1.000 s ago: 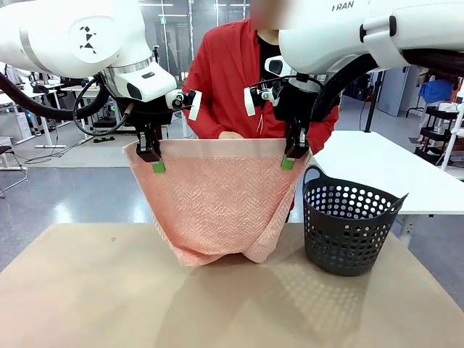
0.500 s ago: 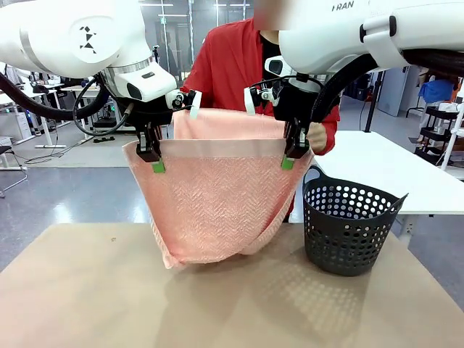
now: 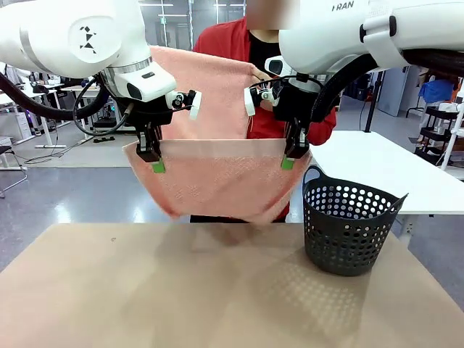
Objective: Fold the towel.
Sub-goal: Release the end of the 100 cm Hotel Towel you were holding and grab the top end of the folded side.
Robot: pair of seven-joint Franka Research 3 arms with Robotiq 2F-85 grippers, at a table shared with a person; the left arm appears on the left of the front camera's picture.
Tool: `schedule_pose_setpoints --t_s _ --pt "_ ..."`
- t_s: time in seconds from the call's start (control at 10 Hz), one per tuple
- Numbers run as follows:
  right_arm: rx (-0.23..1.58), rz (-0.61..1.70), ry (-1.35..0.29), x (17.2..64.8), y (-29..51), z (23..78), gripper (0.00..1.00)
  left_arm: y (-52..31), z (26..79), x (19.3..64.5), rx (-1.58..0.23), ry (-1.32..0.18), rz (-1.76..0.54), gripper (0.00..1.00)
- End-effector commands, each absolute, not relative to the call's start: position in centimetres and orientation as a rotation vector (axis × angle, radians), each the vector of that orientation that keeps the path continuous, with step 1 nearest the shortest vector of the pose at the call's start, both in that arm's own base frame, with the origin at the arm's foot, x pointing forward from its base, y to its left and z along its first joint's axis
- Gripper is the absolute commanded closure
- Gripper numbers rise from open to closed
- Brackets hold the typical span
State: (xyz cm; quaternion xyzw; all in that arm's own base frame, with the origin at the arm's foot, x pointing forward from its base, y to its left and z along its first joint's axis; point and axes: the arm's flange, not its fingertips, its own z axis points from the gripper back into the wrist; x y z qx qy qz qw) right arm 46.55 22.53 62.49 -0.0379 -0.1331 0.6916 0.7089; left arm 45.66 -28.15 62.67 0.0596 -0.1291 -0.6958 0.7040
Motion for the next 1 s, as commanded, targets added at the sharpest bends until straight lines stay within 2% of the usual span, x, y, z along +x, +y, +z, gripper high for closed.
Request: schedule_pose_setpoints --t_s 0.0,0.9 --pt "-0.087 1.534 -0.296 46.49 22.44 62.56 1.00 -28.05 62.81 45.70 0.149 -0.285 -1.550 1.00" --pt "-0.087 1.534 -0.296 46.49 22.44 62.56 1.00 -28.05 62.81 45.70 0.149 -0.285 -1.550 1.00"
